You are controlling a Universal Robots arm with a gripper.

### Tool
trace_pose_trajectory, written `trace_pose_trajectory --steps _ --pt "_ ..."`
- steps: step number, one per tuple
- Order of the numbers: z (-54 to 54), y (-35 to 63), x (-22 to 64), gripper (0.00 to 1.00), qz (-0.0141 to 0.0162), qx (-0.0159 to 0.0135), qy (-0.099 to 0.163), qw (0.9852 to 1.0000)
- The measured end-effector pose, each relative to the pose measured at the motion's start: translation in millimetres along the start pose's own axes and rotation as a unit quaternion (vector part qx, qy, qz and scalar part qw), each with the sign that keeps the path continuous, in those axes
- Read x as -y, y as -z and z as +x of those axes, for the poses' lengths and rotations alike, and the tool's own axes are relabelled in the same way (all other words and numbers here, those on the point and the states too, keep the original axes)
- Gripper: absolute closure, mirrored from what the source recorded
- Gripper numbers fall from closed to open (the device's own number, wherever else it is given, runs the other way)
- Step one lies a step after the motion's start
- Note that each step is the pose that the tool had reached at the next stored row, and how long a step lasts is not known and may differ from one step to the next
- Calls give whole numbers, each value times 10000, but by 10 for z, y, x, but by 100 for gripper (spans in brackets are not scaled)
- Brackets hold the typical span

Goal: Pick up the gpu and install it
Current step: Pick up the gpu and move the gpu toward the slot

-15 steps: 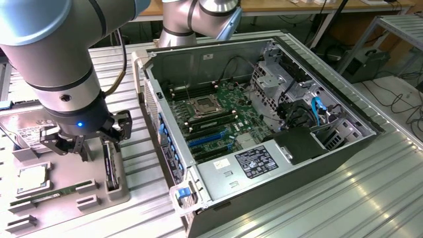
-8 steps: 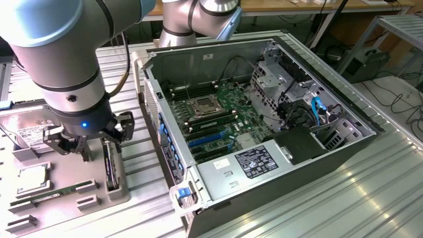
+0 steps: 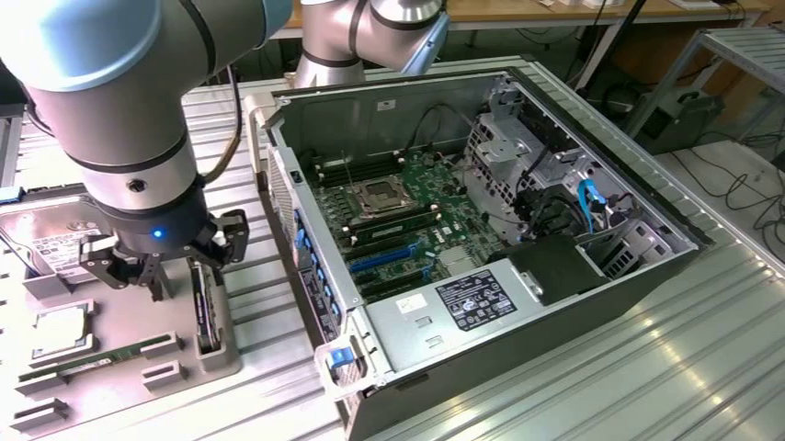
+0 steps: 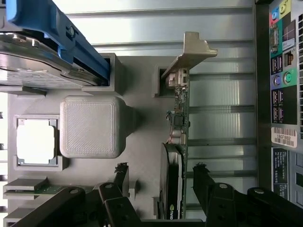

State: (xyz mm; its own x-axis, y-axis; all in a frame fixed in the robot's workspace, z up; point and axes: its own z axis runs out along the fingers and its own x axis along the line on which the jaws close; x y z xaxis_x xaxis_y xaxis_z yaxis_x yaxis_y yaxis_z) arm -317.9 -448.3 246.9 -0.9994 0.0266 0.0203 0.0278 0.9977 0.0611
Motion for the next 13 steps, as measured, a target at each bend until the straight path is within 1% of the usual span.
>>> trace_pose_trajectory --steps 4,13 --pt "-4 -23 1 34 1 -5 0 10000" --pt "-6 -61 4 34 1 -6 0 10000"
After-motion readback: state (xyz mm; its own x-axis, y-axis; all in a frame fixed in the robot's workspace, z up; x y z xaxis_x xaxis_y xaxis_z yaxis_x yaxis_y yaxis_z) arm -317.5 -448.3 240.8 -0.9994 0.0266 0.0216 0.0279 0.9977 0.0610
